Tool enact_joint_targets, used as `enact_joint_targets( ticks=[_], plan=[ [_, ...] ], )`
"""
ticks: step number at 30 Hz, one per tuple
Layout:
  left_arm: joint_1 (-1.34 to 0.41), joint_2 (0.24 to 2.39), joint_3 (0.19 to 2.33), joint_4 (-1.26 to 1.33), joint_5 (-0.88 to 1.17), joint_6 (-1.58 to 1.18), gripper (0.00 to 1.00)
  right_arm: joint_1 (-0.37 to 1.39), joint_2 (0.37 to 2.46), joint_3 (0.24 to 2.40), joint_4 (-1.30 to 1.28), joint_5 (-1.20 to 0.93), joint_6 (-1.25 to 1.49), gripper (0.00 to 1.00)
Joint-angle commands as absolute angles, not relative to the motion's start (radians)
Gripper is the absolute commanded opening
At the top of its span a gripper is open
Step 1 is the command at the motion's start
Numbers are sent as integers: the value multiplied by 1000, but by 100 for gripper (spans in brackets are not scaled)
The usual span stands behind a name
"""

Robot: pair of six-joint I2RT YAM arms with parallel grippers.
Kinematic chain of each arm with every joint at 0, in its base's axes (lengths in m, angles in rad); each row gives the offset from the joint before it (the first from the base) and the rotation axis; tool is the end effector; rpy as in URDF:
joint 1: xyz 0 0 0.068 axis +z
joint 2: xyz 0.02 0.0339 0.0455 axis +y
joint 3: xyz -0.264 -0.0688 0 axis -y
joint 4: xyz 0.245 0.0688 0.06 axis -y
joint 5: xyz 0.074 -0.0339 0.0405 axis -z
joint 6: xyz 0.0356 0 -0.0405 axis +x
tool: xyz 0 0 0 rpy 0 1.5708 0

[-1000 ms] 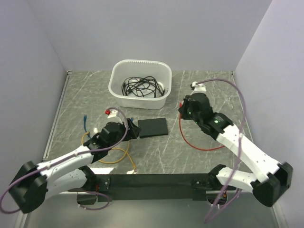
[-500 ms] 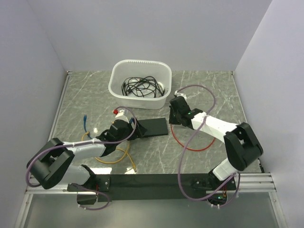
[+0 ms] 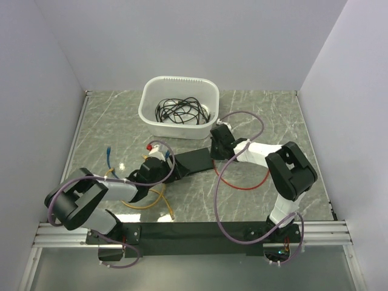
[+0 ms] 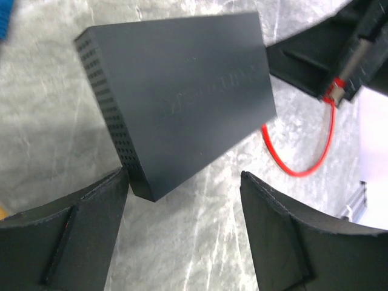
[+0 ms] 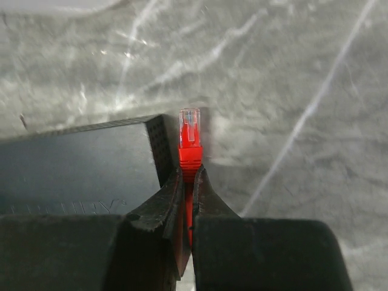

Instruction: Insert the plug into the switch port

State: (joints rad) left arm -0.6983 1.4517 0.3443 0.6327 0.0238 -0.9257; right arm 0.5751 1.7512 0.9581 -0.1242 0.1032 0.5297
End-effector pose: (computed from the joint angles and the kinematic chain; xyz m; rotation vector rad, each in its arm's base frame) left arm 0.1904 -0.1609 0.1332 -0.2347 2.1972 -0.9969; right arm 0.2945 0.1865 0.1539 -0.0131 2.5129 0.3363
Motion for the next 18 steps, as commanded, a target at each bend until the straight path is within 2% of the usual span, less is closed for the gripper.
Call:
enact_joint_targets(
  ticks=[1, 6, 11, 15, 18],
  plan=[
    [-715, 1407, 305, 729, 106, -989, 79, 618, 1775, 1015, -42, 8, 534, 0],
    [-761, 1298, 252, 681, 88, -1025, 79, 646, 1792, 1049, -20, -31, 517, 0],
    [-785, 1125, 227, 490, 35, -1031, 81, 660, 1787, 1052, -29, -3, 512, 0],
    [-788, 958, 204, 309, -44, -1023, 84, 640, 1746, 1068, -126, 133, 473, 0],
    [-787, 806, 190, 166, -136, -1005, 90, 604, 1671, 1046, -163, 193, 469, 0]
  ],
)
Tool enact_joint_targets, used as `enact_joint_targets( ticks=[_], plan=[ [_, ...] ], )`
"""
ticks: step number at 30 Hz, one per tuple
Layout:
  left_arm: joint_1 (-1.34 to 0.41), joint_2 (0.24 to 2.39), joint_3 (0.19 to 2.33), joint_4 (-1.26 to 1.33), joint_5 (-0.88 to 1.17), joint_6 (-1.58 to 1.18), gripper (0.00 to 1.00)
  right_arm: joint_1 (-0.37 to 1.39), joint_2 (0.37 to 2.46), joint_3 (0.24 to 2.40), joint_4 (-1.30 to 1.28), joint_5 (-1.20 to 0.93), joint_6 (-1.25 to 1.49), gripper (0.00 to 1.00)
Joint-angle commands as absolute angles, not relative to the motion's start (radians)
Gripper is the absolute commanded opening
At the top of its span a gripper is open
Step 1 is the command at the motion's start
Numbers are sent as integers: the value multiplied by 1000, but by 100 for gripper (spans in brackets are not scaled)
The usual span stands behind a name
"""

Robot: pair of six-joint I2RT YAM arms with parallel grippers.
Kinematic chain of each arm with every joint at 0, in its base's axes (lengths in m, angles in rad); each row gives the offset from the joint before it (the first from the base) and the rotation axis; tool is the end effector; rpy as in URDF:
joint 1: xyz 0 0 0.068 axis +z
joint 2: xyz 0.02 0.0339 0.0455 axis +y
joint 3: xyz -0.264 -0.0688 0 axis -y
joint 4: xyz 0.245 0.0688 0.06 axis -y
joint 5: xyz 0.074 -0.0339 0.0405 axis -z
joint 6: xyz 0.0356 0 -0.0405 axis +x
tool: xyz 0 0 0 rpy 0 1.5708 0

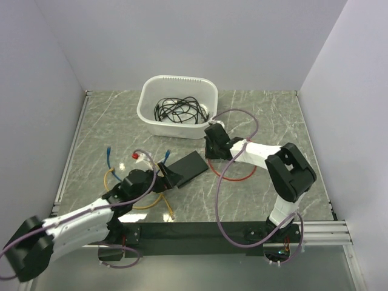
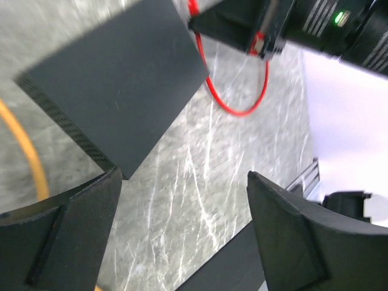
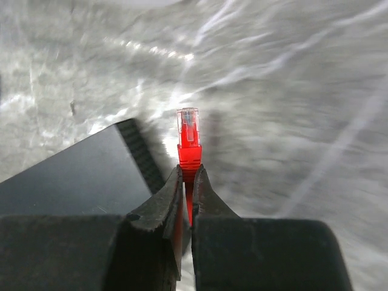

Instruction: Insert the plug into the switch port

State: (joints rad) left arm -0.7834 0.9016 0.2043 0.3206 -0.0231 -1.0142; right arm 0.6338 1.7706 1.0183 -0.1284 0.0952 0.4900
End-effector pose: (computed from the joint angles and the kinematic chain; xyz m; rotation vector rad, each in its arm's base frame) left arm 0.1313 -0.1296 0.1689 -0.2624 2.1183 -1.1202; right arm 0.2937 0.2116 0.1642 -0.1360 2.4798 0.3754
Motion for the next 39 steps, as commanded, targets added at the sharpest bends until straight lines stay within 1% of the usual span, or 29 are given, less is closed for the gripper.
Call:
enact_joint_targets(
  ticks=[1, 4, 6, 9, 12, 14, 17, 20, 23, 28, 30, 31, 34, 39],
  plan=[
    [-785, 742, 190, 137, -159, -1000, 94, 600, 1652, 1042, -175, 213, 469, 0],
    [-784, 655, 193, 94, -224, -953, 99, 598, 1586, 1020, -218, 259, 468, 0],
    [-784, 644, 201, 101, -258, -931, 99, 601, 1540, 994, -239, 253, 469, 0],
    [-781, 679, 232, 127, -296, -873, 99, 636, 1480, 936, -238, 210, 460, 0],
    [-759, 758, 256, 236, -223, -802, 99, 682, 1431, 891, -259, 193, 471, 0],
    [-733, 822, 273, 337, -146, -761, 99, 747, 1387, 861, -252, 170, 482, 0],
    [-696, 900, 336, 351, -146, -733, 99, 872, 1330, 778, -191, 144, 486, 0],
    [-681, 956, 380, 376, -167, -695, 99, 992, 1313, 736, -193, 187, 526, 0],
    [-647, 1024, 443, 364, -149, -667, 97, 1058, 1331, 707, -170, 204, 555, 0],
    [-557, 1149, 465, 457, 50, -670, 87, 1097, 1431, 721, -153, 202, 568, 0],
    [-519, 1187, 443, 539, 116, -670, 86, 1112, 1454, 736, -143, 206, 572, 0],
    [-503, 1199, 434, 573, 182, -673, 86, 1115, 1471, 741, -138, 201, 572, 0],
    [-462, 1244, 410, 652, 254, -681, 86, 1126, 1509, 764, -137, 202, 571, 0],
    [-448, 1301, 393, 709, 278, -676, 86, 1135, 1554, 801, -135, 207, 568, 0]
  ],
)
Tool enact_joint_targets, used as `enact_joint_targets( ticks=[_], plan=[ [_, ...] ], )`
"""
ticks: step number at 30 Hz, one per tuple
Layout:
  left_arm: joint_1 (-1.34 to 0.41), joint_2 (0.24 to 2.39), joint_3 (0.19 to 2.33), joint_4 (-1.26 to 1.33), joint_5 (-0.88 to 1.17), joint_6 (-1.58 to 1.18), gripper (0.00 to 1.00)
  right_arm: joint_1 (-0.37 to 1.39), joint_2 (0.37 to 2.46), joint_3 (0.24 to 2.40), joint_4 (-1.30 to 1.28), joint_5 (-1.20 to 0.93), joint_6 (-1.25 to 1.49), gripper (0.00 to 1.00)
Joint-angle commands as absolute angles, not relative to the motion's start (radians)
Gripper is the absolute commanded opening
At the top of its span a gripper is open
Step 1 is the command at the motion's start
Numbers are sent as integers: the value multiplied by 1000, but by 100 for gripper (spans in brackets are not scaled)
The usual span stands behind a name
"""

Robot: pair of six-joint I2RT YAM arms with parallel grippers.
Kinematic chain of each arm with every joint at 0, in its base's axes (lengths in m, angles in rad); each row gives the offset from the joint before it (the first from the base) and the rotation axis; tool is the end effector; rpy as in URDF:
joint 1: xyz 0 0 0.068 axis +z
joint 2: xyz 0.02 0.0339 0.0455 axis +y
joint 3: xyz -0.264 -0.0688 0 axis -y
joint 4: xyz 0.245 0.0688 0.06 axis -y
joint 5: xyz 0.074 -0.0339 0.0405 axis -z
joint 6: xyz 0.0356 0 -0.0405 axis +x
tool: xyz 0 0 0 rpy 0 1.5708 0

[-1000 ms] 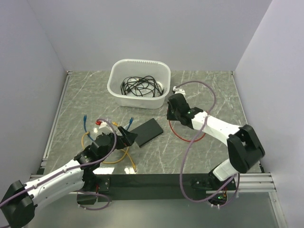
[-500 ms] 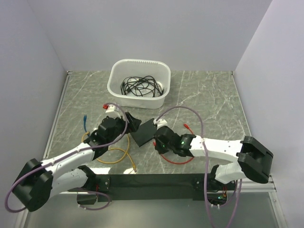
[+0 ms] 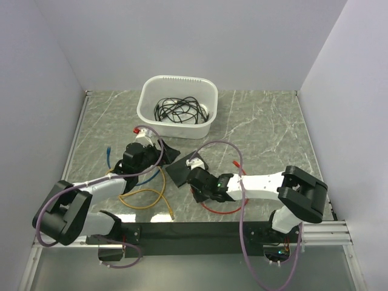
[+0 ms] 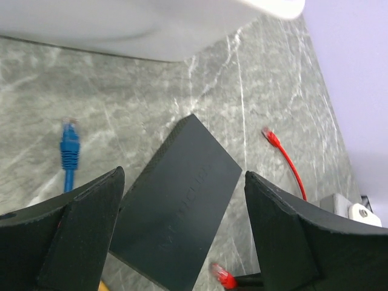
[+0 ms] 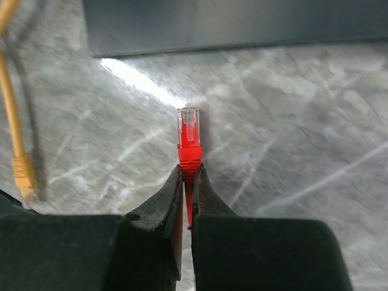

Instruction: Insert the plug into the switch port

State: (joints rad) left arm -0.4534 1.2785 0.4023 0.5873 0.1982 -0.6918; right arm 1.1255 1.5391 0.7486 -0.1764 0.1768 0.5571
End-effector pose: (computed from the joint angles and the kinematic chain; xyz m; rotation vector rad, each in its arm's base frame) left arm 0.2228 -0.1163 0.1854 -0.0890 1.9692 -0.9589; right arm 0.1299 0.2577 0.1557 -0.6540 2.4923 0.4459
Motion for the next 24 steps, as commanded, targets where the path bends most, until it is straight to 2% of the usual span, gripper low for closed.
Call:
enact_joint_targets(
  ticks=[1, 24],
  plan=[
    [-446, 1308, 391, 718, 282, -680, 86, 1137, 1558, 805, -135, 207, 568, 0],
    [-426, 1516, 330, 910, 342, -723, 83, 1163, 1634, 867, -135, 238, 572, 0]
  ],
)
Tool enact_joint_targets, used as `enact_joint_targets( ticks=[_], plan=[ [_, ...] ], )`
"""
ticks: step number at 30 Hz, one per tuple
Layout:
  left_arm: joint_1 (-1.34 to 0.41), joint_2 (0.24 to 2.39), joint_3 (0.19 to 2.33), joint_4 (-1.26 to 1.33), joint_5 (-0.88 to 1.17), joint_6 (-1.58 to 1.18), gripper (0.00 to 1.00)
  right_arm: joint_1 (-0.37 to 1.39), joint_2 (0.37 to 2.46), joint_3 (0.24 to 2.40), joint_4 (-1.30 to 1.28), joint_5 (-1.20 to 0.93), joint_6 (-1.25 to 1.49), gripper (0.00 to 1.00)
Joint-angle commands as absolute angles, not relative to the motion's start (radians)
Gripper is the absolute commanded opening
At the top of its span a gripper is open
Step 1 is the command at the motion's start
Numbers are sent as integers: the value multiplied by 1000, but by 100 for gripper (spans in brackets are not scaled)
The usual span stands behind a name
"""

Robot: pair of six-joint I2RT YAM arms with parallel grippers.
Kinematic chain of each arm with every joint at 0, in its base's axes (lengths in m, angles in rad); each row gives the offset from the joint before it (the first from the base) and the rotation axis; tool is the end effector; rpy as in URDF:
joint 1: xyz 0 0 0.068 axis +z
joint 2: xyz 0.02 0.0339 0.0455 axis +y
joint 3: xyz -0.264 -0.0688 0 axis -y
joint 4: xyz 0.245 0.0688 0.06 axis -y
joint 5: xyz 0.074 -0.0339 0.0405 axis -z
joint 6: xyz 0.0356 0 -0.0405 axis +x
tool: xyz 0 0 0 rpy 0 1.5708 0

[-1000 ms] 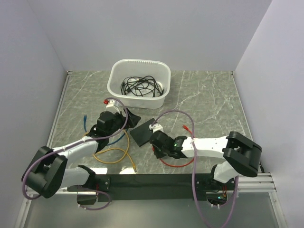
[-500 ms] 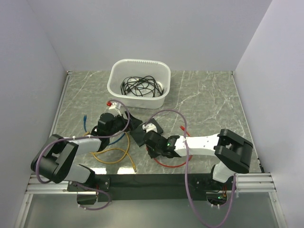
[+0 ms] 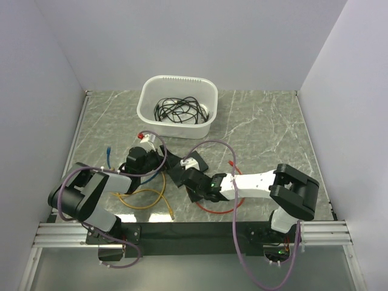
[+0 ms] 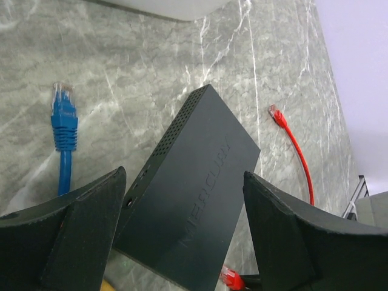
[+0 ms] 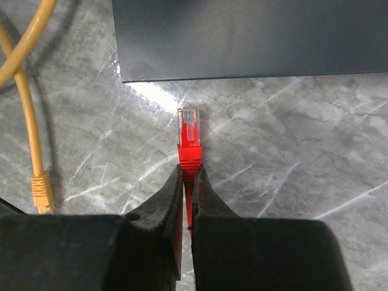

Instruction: Insert the plug into the switch port

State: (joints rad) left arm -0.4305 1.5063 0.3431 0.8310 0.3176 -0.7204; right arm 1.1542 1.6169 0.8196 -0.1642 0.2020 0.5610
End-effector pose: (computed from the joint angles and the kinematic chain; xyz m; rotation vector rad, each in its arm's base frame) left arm 0.2290 -0.1174 0.1406 -0.0637 2.0360 -1.0571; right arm 0.1314 0.2793 0.1546 -0.6703 2.4724 0.4391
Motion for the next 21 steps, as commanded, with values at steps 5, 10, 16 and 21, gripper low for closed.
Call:
enact_joint_targets(
  ticks=[5, 10, 16, 21],
  plan=[
    [-426, 1526, 328, 910, 350, -724, 83, 1164, 1614, 854, -133, 242, 581, 0],
    [-426, 1529, 307, 940, 356, -738, 82, 1166, 1603, 847, -129, 248, 583, 0],
    [-426, 1563, 265, 1028, 377, -750, 83, 1169, 1606, 853, -135, 262, 587, 0],
    [-426, 1612, 247, 1084, 388, -768, 81, 1169, 1606, 851, -129, 270, 589, 0]
  ],
)
